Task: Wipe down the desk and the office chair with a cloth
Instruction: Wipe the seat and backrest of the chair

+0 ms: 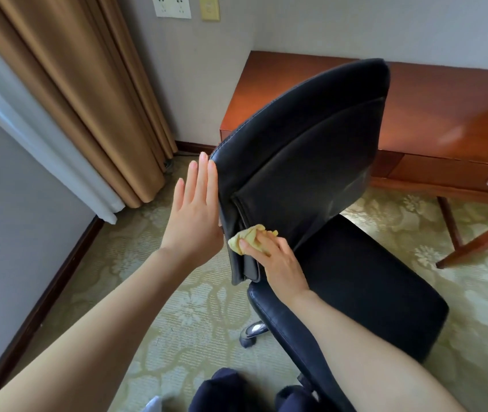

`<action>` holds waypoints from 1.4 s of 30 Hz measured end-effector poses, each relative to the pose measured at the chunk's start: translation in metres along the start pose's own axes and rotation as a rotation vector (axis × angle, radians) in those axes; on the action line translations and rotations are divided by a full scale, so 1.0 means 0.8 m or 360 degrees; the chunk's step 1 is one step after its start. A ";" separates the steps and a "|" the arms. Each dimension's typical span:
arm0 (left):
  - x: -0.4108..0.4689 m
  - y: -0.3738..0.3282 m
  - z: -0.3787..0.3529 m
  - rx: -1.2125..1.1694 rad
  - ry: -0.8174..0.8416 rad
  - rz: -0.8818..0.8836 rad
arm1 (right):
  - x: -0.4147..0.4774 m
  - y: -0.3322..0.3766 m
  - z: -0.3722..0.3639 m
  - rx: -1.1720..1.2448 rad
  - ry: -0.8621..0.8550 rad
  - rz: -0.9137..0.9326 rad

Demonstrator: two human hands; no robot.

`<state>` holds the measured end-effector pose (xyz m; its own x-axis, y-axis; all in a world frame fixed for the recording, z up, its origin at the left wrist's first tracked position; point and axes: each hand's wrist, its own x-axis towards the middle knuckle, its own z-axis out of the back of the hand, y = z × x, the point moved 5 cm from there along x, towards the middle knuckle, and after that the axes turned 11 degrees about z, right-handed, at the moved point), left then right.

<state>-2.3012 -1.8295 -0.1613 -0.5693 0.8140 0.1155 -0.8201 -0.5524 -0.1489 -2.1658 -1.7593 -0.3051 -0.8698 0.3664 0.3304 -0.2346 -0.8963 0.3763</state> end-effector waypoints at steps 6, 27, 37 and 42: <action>-0.005 -0.026 -0.004 0.0099 -0.0117 0.0249 | -0.016 -0.030 0.016 0.0130 0.0525 0.0062; -0.044 -0.094 -0.089 0.0586 -0.0006 -0.0217 | -0.030 -0.205 0.098 0.1172 -0.0923 -0.1786; -0.028 -0.063 -0.111 0.0592 -0.0124 -0.0352 | 0.003 -0.106 -0.003 0.1134 -0.1207 -0.1832; -0.027 -0.055 -0.111 0.0555 -0.0151 -0.0368 | -0.003 -0.052 -0.015 0.0954 -0.0965 -0.1629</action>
<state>-2.2478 -1.8065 -0.2445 -0.3573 0.9125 0.1992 -0.8878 -0.3980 0.2309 -2.1593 -1.7258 -0.3322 -0.0510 0.9971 -0.0562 -0.3000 0.0384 0.9532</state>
